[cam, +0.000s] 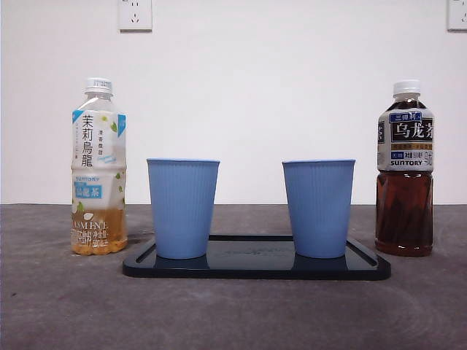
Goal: Pour the drink into the cup
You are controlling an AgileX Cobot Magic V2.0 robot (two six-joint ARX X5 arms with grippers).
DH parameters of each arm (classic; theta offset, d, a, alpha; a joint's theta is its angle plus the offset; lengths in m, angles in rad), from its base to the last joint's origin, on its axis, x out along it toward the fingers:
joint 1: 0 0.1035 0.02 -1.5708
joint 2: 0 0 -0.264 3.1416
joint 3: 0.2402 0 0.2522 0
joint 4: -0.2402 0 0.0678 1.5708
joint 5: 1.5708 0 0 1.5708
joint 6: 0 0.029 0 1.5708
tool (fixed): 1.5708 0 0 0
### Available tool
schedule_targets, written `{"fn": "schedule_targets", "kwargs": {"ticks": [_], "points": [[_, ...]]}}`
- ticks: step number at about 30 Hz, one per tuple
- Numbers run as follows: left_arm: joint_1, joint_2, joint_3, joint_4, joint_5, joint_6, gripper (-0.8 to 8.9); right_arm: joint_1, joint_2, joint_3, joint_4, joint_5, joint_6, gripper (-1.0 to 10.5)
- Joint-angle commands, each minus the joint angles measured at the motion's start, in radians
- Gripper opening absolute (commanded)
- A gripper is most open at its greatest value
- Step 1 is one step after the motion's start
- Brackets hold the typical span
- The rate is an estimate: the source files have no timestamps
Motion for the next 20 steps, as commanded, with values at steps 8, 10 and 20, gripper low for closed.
{"fn": "schedule_targets", "kwargs": {"ticks": [8,10,20], "points": [[0.002,-0.014,-0.014,-0.02,0.0,0.003,0.07,0.005,0.001,0.013,0.01,-0.002,0.008,0.1],[0.002,-0.014,-0.014,-0.015,0.0,0.003,0.07,0.005,0.001,0.013,0.01,-0.002,0.007,0.1],[0.002,-0.014,-0.014,-0.012,0.0,0.004,0.07,0.005,0.001,0.013,0.01,-0.002,0.008,0.1]]}}
